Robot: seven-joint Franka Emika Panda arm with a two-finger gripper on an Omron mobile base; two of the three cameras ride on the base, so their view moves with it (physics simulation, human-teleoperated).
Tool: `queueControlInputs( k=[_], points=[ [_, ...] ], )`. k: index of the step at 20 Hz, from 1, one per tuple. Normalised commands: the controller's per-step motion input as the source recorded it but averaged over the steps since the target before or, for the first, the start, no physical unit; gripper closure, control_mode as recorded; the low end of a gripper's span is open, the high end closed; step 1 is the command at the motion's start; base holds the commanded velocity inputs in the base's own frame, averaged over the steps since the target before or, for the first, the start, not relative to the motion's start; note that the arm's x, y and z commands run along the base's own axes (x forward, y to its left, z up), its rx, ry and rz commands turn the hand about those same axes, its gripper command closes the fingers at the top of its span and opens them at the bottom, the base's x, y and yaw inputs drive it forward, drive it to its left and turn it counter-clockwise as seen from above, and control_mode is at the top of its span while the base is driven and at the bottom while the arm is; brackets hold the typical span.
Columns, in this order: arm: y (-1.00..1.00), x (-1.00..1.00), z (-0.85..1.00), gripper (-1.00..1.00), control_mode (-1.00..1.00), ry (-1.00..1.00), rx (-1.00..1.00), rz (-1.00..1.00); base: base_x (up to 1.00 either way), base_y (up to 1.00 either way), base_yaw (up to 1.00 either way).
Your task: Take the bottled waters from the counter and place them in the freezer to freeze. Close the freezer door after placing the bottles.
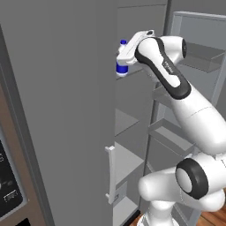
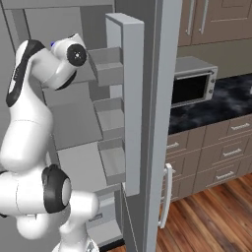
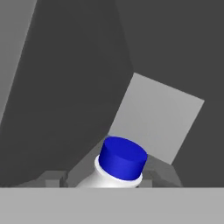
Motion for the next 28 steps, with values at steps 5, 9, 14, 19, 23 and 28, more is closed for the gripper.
queueControlInputs(
  k=[5,9,14,19,23,28],
  points=[
    [0.0,0.63,-0.04,1.0,-1.0,0.0,-0.01,-0.02,0.0,0.0,0.0],
    [-0.07,0.52,-0.04,1.0,-1.0,0.0,0.0,-0.01,0.0,0.0,0.0],
    [-0.07,0.56,-0.11,1.0,-1.0,0.0,0.0,0.0,0.0,0.0,0.0],
    [-0.03,0.38,-0.36,1.0,-1.0,0.01,0.0,0.0,0.0,0.0,0.0],
    [0.0,0.18,-0.47,1.0,-1.0,0.08,0.0,0.0,0.0,0.0,0.0],
    [0.0,0.33,-0.27,1.0,-1.0,0.02,0.01,0.0,0.0,0.0,0.0]
  ],
)
